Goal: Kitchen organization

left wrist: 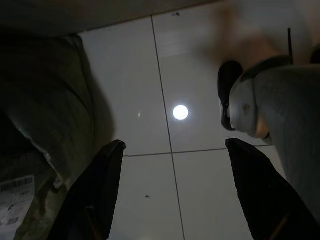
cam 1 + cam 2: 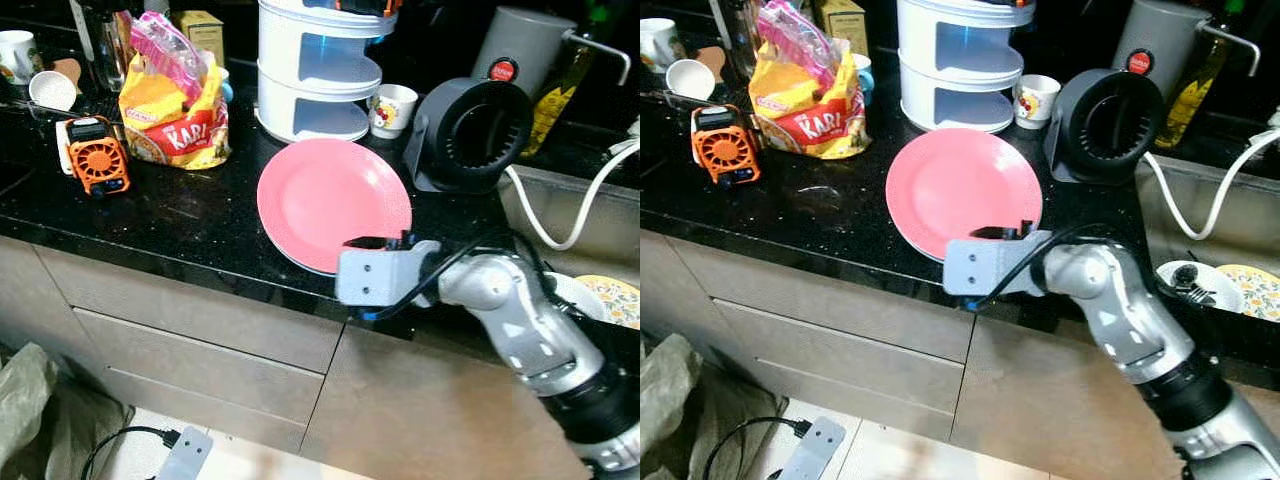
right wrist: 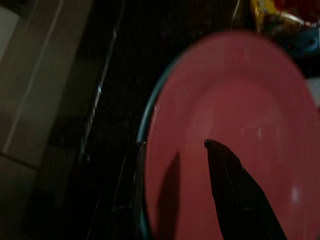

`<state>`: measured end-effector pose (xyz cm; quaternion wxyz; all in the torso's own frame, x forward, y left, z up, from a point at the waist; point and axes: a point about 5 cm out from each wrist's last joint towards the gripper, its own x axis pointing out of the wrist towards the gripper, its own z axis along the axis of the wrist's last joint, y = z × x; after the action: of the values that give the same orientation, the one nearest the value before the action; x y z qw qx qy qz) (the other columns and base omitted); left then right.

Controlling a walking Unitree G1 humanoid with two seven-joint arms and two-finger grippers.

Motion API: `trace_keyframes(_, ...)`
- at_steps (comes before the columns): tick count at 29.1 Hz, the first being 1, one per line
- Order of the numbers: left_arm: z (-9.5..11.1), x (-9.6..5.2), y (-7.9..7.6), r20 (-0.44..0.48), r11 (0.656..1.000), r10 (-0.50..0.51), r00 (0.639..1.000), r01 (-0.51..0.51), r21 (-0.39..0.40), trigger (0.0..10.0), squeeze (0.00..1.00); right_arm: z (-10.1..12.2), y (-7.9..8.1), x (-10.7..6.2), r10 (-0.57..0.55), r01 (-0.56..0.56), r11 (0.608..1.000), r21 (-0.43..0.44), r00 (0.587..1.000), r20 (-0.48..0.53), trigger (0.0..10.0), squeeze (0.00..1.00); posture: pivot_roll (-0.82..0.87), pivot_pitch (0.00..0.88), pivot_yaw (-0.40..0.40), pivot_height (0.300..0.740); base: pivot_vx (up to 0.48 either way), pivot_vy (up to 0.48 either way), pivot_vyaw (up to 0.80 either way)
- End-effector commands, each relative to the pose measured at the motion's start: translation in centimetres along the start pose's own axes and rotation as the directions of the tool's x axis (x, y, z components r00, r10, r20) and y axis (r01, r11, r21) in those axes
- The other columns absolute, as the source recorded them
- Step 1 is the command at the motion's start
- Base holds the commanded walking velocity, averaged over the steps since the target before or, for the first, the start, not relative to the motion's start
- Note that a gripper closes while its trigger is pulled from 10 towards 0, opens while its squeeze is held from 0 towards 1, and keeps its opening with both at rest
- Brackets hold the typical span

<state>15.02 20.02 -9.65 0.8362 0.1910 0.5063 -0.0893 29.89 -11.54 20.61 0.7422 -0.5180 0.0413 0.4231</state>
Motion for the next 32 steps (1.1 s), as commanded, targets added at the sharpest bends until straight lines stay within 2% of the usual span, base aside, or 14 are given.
trace_keyframes(1,-0.2,0.0,-0.6,-0.011,1.0,-0.014,1.0,0.014,0.003,10.0,0.0,-1.4,2.7,1.7,0.121,-0.118,0.992,0.048,0.99,-0.071,10.0,0.0,0.08,0.056,-0.08,0.74,0.0,0.0,0.0)
trace_keyframes(3,-0.2,0.0,-0.6,-0.011,1.0,-0.014,1.0,0.014,0.003,10.0,0.0,-1.4,2.7,1.7,0.121,-0.118,0.992,0.048,0.99,-0.071,10.0,0.0,0.08,0.056,-0.08,0.74,0.0,0.0,0.0)
trace_keyframes(4,-0.2,0.0,-0.6,-0.012,1.0,-0.013,1.0,0.013,0.002,10.0,0.0,-1.5,2.5,1.9,0.098,-0.093,0.994,0.06,0.991,-0.087,7.6,0.0,0.08,0.056,-0.08,0.74,0.0,0.0,0.0)
trace_keyframes(5,-0.2,0.0,-0.6,-0.012,1.0,-0.013,1.0,0.013,0.002,10.0,0.0,-1.5,2.5,1.9,0.098,-0.093,0.994,0.06,0.991,-0.087,7.6,0.0,0.08,0.056,-0.08,0.74,0.0,0.0,0.0)
trace_keyframes(6,-0.3,0.0,-0.6,-0.012,1.0,-0.013,1.0,0.013,0.001,10.0,0.0,-1.7,2.2,2.0,0.076,-0.067,0.995,0.078,0.991,-0.108,0.0,0.0,0.08,0.058,-0.08,0.74,0.0,0.0,0.0)
trace_keyframes(18,-0.3,0.0,-0.7,-0.011,1.0,-0.016,1.0,0.016,-0.002,10.0,0.0,-2.6,1.6,1.6,0.031,-0.006,0.99,0.14,0.984,-0.174,0.0,0.0,0.07,0.064,-0.075,0.74,0.0,0.0,0.0)
trace_keyframes(23,-0.3,0.0,-0.6,-0.012,1.0,-0.015,1.0,0.015,-0.002,10.0,0.0,-2.2,1.3,1.7,0.006,0.016,0.986,0.168,0.992,-0.129,0.0,0.0,0.08,0.065,-0.072,0.74,0.0,0.0,0.0)
trace_keyframes(24,-0.3,0.0,-0.6,-0.013,1.0,-0.014,1.0,0.014,-0.002,10.0,0.0,-2.0,1.1,1.7,-0.005,0.025,0.98,0.196,0.995,-0.103,2.0,0.0,0.08,0.065,-0.071,0.74,0.0,0.0,0.0)
trace_keyframes(25,-0.3,0.0,-0.6,-0.013,1.0,-0.014,1.0,0.014,-0.001,10.0,0.0,-1.4,0.6,1.6,-0.028,0.041,0.968,0.248,0.998,-0.058,10.0,0.0,0.08,0.065,-0.071,0.74,0.0,0.0,0.0)
trace_keyframes(28,-0.3,0.0,-0.6,-0.014,1.0,-0.014,1.0,0.014,-0.001,10.0,0.0,-1.1,0.2,1.5,-0.046,0.052,0.959,0.28,0.999,-0.029,10.0,0.0,0.08,0.066,-0.068,0.74,0.0,0.0,0.0)
trace_keyframes(29,-0.3,0.0,-0.6,-0.013,1.0,-0.014,1.0,0.014,-0.001,10.0,0.0,-0.8,-0.3,1.2,-0.07,0.065,0.947,0.316,0.998,0.005,10.0,0.42,0.08,0.065,-0.07,0.74,0.0,0.0,0.0)
trace_keyframes(30,-0.3,0.0,-0.6,-0.013,1.0,-0.014,1.0,0.014,-0.001,10.0,0.0,-0.8,-0.3,1.2,-0.07,0.065,0.947,0.316,0.998,0.005,10.0,0.42,0.08,0.065,-0.07,0.74,0.0,0.0,0.0)
trace_keyframes(31,-0.3,0.0,-0.6,-0.013,1.0,-0.014,1.0,0.014,-0.001,10.0,0.0,-0.3,-1.0,0.6,-0.09,0.059,0.929,0.365,0.994,0.068,10.0,1.0,0.08,0.065,-0.07,0.74,0.0,0.0,0.0)
trace_keyframes(32,-0.3,0.0,-0.6,-0.013,1.0,-0.013,1.0,0.013,-0.001,10.0,0.0,-0.2,-1.2,0.5,-0.098,0.059,0.924,0.377,0.992,0.083,10.0,1.0,0.08,0.065,-0.07,0.74,0.0,0.0,0.0)
